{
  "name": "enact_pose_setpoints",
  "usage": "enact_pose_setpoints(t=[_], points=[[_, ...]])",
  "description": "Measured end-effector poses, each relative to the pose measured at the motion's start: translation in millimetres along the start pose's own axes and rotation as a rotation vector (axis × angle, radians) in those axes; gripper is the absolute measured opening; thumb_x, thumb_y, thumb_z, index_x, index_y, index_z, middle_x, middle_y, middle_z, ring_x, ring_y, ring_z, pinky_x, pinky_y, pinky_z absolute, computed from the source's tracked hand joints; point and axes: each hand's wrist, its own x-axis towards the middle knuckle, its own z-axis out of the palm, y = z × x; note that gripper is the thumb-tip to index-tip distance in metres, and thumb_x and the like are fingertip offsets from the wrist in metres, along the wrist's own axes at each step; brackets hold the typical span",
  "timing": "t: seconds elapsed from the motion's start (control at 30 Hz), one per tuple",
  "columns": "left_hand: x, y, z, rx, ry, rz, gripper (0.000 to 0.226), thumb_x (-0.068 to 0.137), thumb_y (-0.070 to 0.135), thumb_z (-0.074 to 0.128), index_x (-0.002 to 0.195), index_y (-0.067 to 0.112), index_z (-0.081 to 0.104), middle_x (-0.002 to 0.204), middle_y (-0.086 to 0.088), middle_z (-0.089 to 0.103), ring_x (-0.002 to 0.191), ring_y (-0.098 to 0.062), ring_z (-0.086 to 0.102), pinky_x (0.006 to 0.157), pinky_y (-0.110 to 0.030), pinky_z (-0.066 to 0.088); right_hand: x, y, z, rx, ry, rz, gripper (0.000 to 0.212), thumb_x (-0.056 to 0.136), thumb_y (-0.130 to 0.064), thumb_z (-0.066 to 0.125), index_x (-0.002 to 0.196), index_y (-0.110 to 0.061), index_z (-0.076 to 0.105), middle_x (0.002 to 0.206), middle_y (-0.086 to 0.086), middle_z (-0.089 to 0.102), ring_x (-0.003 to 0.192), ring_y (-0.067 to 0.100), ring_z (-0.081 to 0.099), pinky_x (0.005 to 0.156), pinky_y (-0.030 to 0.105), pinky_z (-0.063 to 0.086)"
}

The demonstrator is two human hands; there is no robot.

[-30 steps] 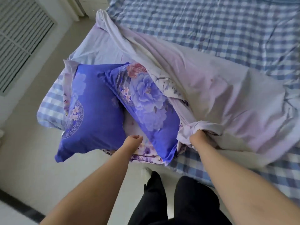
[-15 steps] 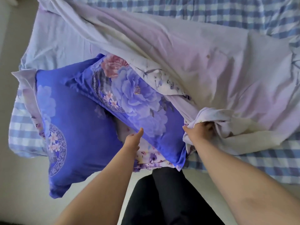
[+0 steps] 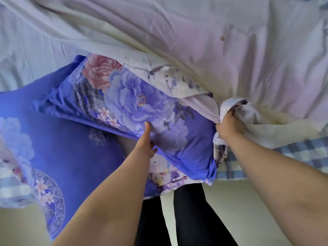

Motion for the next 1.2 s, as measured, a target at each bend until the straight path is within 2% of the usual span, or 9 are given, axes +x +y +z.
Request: enact_pose_setpoints(t=[0.17,0.37,0.5,0.67,0.87,0.97,1.03,1.13,1.2], points=[[-9,27,-9,0.054,0.161,0.140,0.051,0.088,0.052,0.057,0.125,0.015,0.054,0.125,-0.001,0.059,0.115,-0.024,0.056,0.097,-0.033,0.044,-35,-5,-9,0.063,0.135,0.015,0.033,0.091,-0.018,0.051,0.117,0.002,0.049,0.112,0.023,0.061,0.101,0.041,0.059,0.075,0.037,0.044],[-95,59,-38,0.002,0.273,0.676,0.013,0.089,0.028,0.059,0.083,0.016,0.060,0.080,0.005,0.062,0.087,-0.021,0.062,0.076,-0.029,0.046,-88,-41,-41,0.203,0.256,0.011,0.039,0.089,-0.013,0.052,0.125,0.002,0.049,0.122,0.024,0.054,0.106,0.042,0.056,0.079,0.039,0.044],[-155,99,-91,-0.171,0.360,0.927,0.025,0.083,0.014,0.058,0.062,0.014,0.045,0.061,0.004,0.047,0.057,-0.011,0.041,0.060,-0.025,0.039,-124,-63,-57,0.343,0.300,0.095,0.069,0.090,-0.017,0.057,0.144,0.001,0.018,0.130,0.024,0.052,0.111,0.044,0.055,0.084,0.045,0.046],[-224,148,-198,-0.180,0.516,1.140,0.027,0.084,0.011,0.058,0.061,0.017,0.044,0.058,0.009,0.042,0.055,-0.008,0.033,0.056,-0.019,0.032,-184,-84,-58,0.332,0.331,0.104,0.084,0.090,-0.015,0.057,0.149,-0.003,-0.001,0.139,0.027,0.043,0.116,0.046,0.051,0.090,0.046,0.042],[-293,168,-281,-0.286,0.533,1.339,0.026,0.083,0.017,0.060,0.061,0.018,0.047,0.056,0.013,0.043,0.054,-0.003,0.036,0.060,-0.020,0.035,-287,-175,-9,0.315,0.015,-0.162,0.051,0.098,-0.036,0.037,0.145,-0.018,0.031,0.130,0.020,0.053,0.115,0.037,0.053,0.093,0.038,0.042],[-330,178,-299,-0.356,0.507,1.421,0.033,0.086,0.018,0.062,0.059,0.018,0.042,0.056,0.012,0.038,0.049,0.000,0.034,0.056,-0.015,0.033,-338,-224,21,0.154,-0.222,-0.524,0.064,0.090,-0.035,0.051,0.147,-0.024,0.026,0.133,0.013,0.052,0.119,0.032,0.052,0.097,0.036,0.041],[-350,186,-307,-0.383,0.473,1.482,0.041,0.086,0.018,0.063,0.056,0.020,0.035,0.056,0.010,0.032,0.047,0.000,0.031,0.053,-0.014,0.030,-359,-240,17,0.108,-0.364,-0.682,0.056,0.089,-0.037,0.057,0.140,-0.017,0.042,0.115,0.001,0.059,0.108,0.022,0.055,0.092,0.026,0.041],[-364,188,-306,-0.356,0.422,1.525,0.043,0.086,0.020,0.064,0.056,0.020,0.033,0.057,0.010,0.030,0.046,-0.001,0.029,0.053,-0.015,0.029,-362,-241,-9,0.214,-0.456,-0.667,0.025,0.097,-0.031,0.051,0.104,-0.013,0.066,0.097,-0.002,0.063,0.087,0.012,0.056,0.074,0.012,0.041],[-364,185,-295,-0.328,0.371,1.527,0.043,0.086,0.023,0.065,0.056,0.020,0.034,0.057,0.010,0.031,0.047,0.000,0.028,0.054,-0.016,0.030,-353,-235,-29,0.495,-0.324,-0.544,0.034,0.098,-0.037,0.046,0.106,-0.009,0.064,0.108,0.011,0.066,0.090,0.020,0.059,0.081,0.026,0.047]])
